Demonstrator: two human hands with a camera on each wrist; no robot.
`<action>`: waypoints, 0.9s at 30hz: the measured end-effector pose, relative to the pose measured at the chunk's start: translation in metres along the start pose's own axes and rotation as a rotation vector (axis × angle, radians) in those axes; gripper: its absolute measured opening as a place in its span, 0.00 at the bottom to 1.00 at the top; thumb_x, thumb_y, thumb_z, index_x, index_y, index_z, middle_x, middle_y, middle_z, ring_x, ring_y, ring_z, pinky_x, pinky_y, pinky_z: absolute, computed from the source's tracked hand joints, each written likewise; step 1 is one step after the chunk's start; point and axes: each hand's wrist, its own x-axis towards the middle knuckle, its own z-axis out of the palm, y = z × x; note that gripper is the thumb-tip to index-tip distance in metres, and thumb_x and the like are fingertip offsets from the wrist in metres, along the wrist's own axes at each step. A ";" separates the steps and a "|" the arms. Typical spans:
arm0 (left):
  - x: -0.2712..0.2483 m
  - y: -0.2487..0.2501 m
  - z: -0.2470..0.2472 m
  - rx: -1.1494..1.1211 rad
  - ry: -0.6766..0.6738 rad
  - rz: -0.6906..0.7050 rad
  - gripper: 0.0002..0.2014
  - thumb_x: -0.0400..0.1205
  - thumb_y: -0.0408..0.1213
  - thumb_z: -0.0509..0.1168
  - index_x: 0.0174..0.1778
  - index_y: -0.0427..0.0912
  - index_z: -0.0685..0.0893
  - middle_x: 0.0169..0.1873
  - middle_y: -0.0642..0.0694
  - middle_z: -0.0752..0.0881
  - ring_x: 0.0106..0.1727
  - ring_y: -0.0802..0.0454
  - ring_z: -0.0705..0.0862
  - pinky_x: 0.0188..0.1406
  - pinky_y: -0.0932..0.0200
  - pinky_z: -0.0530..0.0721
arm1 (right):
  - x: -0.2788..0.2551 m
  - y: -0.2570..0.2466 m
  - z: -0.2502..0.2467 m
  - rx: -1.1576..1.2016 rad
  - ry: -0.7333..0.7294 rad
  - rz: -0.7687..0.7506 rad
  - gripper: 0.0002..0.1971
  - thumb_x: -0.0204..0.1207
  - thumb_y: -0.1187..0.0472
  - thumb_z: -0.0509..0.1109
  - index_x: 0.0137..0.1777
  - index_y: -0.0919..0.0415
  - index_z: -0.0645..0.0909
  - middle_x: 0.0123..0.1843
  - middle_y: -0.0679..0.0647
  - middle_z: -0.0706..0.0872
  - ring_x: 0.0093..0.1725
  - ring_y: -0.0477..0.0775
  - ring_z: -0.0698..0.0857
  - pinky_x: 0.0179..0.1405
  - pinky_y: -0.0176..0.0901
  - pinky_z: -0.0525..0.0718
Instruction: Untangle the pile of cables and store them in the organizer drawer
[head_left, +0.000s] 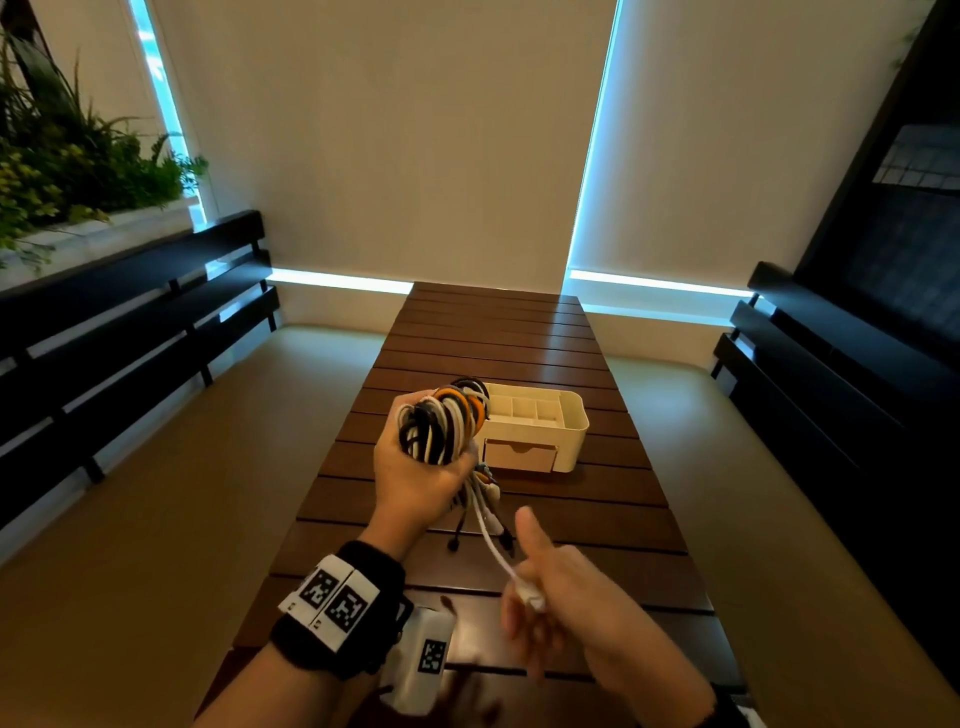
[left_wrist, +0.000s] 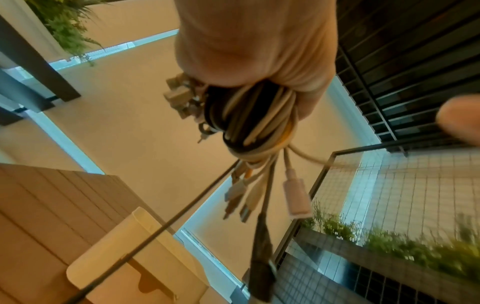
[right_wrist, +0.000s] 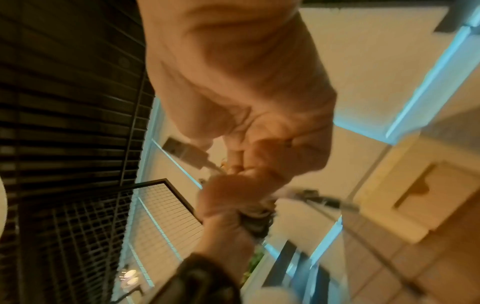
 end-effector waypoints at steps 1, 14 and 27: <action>-0.002 0.001 0.002 0.024 0.006 0.026 0.25 0.65 0.20 0.77 0.51 0.45 0.77 0.44 0.54 0.83 0.46 0.70 0.84 0.44 0.77 0.79 | -0.002 -0.004 0.006 0.024 -0.080 -0.006 0.39 0.69 0.28 0.43 0.27 0.60 0.81 0.24 0.52 0.85 0.20 0.48 0.81 0.22 0.31 0.72; 0.001 -0.006 0.006 -0.225 0.064 -0.213 0.16 0.68 0.23 0.76 0.51 0.27 0.82 0.43 0.33 0.88 0.43 0.45 0.90 0.43 0.52 0.90 | 0.023 0.026 0.008 -0.678 0.342 -0.679 0.15 0.76 0.64 0.66 0.55 0.41 0.78 0.52 0.39 0.69 0.44 0.35 0.76 0.43 0.26 0.76; -0.027 -0.011 0.012 -0.599 -0.068 -0.477 0.14 0.63 0.23 0.76 0.44 0.33 0.84 0.33 0.38 0.87 0.36 0.40 0.86 0.39 0.46 0.86 | 0.046 0.008 -0.003 -0.172 0.839 -0.755 0.05 0.72 0.63 0.74 0.47 0.56 0.82 0.34 0.49 0.87 0.32 0.44 0.86 0.27 0.36 0.86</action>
